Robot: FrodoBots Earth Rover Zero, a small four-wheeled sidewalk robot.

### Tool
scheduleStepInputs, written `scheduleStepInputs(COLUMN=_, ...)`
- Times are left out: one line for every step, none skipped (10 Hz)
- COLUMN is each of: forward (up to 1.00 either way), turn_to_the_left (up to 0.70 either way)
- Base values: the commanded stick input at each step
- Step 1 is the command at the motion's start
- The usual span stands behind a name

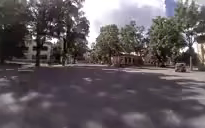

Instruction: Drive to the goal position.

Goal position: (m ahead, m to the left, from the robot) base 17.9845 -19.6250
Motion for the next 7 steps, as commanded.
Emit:
scheduleStepInputs(forward=0.85, turn_to_the_left=-0.33)
scheduleStepInputs(forward=0.85, turn_to_the_left=-0.33)
scheduleStepInputs(forward=0.85, turn_to_the_left=0.01)
scheduleStepInputs(forward=0.85, turn_to_the_left=0.01)
scheduleStepInputs(forward=0.85, turn_to_the_left=0.01)
scheduleStepInputs(forward=0.85, turn_to_the_left=0.01)
scheduleStepInputs(forward=0.85, turn_to_the_left=0.01)
